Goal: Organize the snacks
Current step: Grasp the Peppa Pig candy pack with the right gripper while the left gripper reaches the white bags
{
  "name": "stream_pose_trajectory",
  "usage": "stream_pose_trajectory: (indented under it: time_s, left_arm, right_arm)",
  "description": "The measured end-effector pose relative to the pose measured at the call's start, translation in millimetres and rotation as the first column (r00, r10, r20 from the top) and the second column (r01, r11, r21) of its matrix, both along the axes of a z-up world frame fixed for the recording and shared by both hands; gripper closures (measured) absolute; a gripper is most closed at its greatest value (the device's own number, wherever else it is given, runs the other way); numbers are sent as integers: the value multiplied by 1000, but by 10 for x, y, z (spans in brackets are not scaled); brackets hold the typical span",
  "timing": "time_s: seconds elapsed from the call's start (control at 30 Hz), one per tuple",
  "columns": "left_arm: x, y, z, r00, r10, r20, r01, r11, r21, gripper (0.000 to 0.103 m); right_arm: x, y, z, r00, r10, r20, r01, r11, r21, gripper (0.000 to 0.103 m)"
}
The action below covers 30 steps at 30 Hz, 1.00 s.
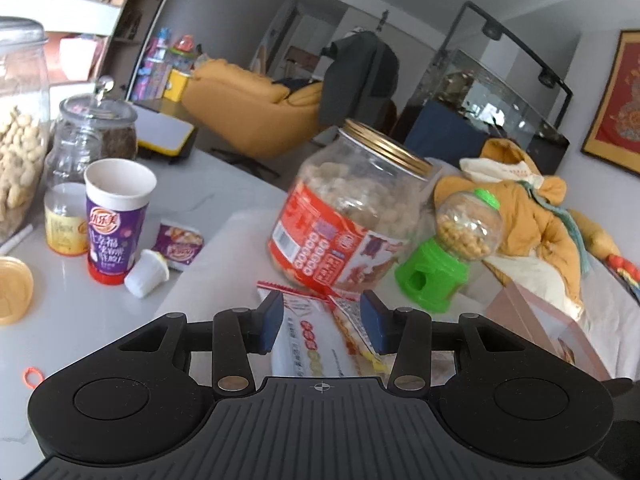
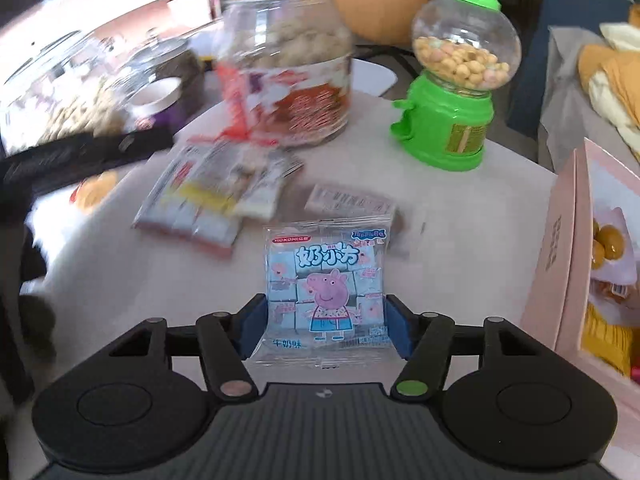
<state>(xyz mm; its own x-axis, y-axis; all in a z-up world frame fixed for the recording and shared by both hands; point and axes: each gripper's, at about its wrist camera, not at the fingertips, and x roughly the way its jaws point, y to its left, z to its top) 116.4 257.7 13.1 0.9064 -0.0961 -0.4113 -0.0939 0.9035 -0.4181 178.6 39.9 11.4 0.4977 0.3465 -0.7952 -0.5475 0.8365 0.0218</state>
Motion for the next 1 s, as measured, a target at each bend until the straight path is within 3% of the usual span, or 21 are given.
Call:
stream_pose_trajectory:
  time_s: [0.17, 0.2, 0.27, 0.3, 0.37, 0.53, 0.63, 0.7, 0.83, 1.0]
  left_arm:
    - [18, -148, 19, 1000, 1, -7, -1, 999, 47, 56]
    - [6, -144, 26, 1000, 24, -6, -23, 999, 47, 56]
    - [-9, -94, 29, 999, 50, -1, -50, 998, 34, 56]
    - [-17, -52, 25, 998, 60, 0, -60, 998, 21, 56]
    - [-21, 14, 1, 997, 71, -5, -71, 997, 2, 56]
    - [30, 18, -51, 1000, 24, -17, -24, 1000, 3, 56]
    - [66, 6, -80, 999, -12, -30, 12, 1000, -3, 56]
    - [54, 19, -76, 1000, -14, -24, 14, 1000, -12, 56]
    - [33, 37, -75, 1000, -11, -11, 11, 1000, -24, 56]
    - [13, -80, -47, 999, -51, -5, 51, 999, 3, 57]
  right_arm:
    - [-222, -17, 72, 995, 86, -44, -85, 996, 31, 35]
    - [-221, -2, 124, 997, 77, -26, -76, 996, 42, 31]
    - [-172, -4, 246, 998, 15, 55, -18, 998, 54, 9]
    - [-96, 4, 278, 996, -21, 87, 15, 998, 66, 6]
    - [113, -12, 328, 988, -105, 112, 92, 989, 115, 5]
    - [762, -54, 176, 963, -267, 35, 251, 937, 241, 5]
    - [963, -12, -39, 955, -298, -5, 292, 932, 214, 8]
    - [950, 38, -94, 963, -271, 5, 266, 949, 171, 9]
    - [632, 56, -71, 993, -113, -25, 115, 984, 137, 9]
    - [17, 58, -72, 998, 68, -8, -68, 995, 77, 9]
